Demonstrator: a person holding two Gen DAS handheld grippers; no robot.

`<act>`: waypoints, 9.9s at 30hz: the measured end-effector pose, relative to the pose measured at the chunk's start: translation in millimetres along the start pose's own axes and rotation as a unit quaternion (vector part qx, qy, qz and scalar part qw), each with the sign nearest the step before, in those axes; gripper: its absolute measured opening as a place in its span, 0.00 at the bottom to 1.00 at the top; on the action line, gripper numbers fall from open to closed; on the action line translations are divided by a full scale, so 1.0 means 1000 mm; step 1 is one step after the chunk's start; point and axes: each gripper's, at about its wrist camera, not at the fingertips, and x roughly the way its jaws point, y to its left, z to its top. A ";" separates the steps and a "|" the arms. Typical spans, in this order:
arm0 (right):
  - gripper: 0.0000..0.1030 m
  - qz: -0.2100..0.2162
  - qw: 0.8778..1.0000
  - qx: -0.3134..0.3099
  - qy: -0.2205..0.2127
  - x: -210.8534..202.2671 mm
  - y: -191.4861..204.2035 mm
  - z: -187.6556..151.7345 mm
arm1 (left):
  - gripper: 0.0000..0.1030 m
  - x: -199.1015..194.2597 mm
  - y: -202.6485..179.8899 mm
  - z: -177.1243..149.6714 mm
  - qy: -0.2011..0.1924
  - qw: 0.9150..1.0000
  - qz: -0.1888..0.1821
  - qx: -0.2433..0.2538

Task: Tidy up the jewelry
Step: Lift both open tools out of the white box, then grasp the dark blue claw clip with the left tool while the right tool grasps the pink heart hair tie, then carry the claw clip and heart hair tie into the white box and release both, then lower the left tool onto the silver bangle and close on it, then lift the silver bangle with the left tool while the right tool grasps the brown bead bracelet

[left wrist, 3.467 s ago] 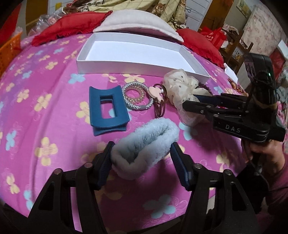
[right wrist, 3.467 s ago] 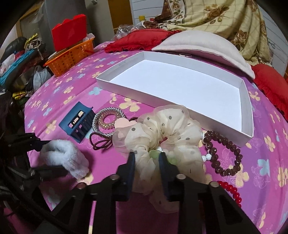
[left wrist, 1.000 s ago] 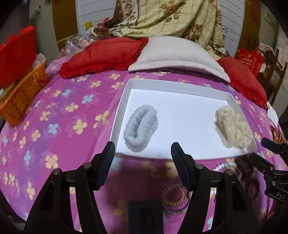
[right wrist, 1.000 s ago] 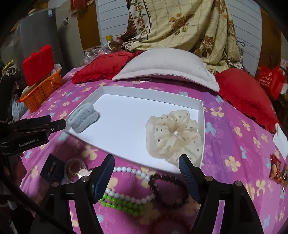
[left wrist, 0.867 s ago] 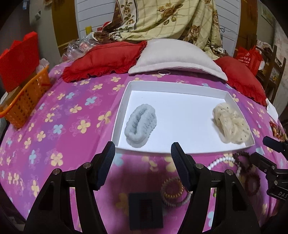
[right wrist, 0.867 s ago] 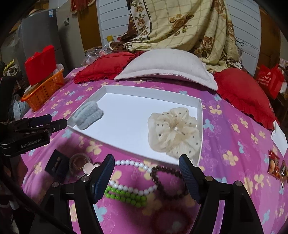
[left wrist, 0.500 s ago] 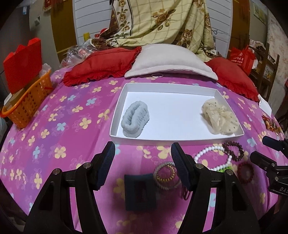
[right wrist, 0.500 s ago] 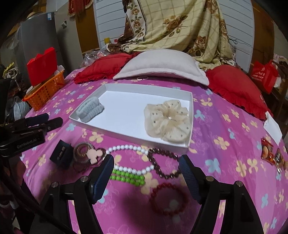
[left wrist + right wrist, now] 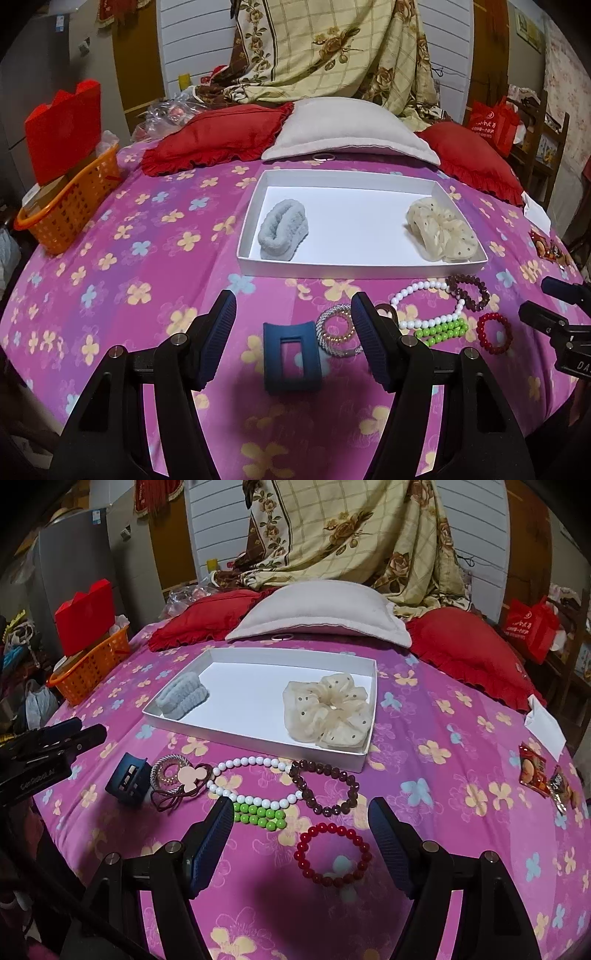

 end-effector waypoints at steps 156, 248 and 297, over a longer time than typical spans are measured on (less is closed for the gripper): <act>0.33 0.121 0.987 -0.078 0.071 0.178 0.046 0.130 | 0.44 0.138 0.012 0.119 0.085 0.989 -0.118 -0.026; 0.50 0.028 0.997 0.024 0.075 0.084 -0.058 -0.003 | 0.69 0.090 0.009 -0.015 0.136 0.983 -0.123 -0.013; 0.31 0.019 0.998 0.008 0.067 0.109 -0.068 0.006 | 0.09 0.109 0.003 -0.016 0.164 0.975 -0.149 -0.014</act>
